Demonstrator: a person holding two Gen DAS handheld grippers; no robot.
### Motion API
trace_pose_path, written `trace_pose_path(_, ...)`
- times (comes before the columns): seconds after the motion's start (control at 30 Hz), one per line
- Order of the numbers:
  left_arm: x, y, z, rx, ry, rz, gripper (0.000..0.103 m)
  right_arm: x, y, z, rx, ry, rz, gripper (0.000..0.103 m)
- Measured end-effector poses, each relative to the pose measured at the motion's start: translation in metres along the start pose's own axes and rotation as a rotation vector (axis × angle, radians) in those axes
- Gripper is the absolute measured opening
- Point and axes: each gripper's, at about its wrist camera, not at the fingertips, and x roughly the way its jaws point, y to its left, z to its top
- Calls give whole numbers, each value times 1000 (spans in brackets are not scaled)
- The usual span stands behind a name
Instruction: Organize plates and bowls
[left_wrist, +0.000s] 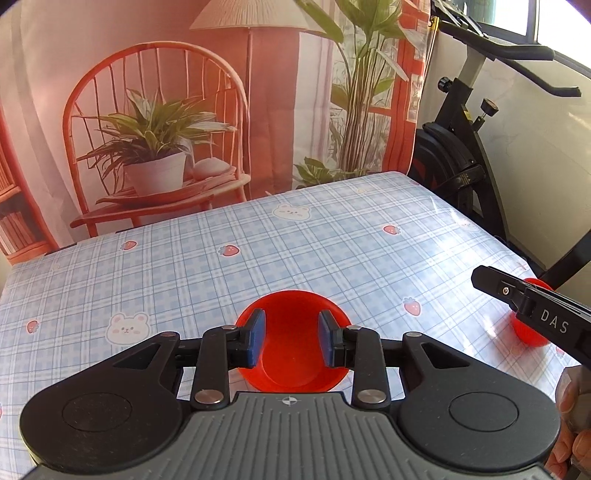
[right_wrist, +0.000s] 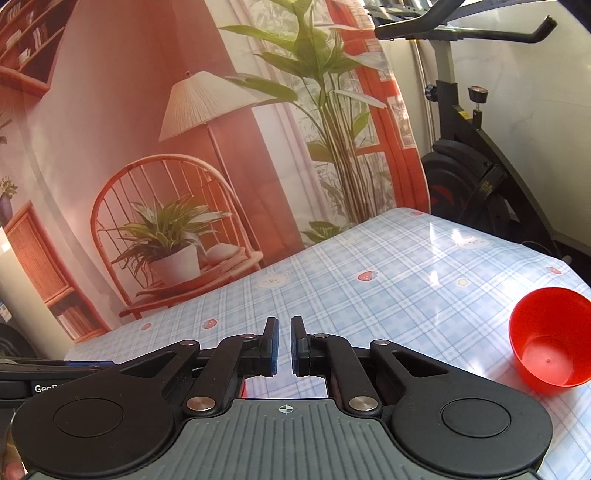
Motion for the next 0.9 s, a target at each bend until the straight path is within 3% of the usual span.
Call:
trace_pose_path(0.2,-6,-31,8,12,-31,-63,43,-25,-39,12,22,-26,-36,9)
trace_pose_path(0.5,20,-94,12,74,-36,-190,44,-55,-117,10,23,-68,-196,14)
trace_pose_path(0.67,47,-135,10,98,-8,-288,44,-60,-162,4,43,-57,-305,14)
trace_pose_path(0.9,94,-185,3,127,36,-382,44,-51,-200,-7,82,-37,-387,16)
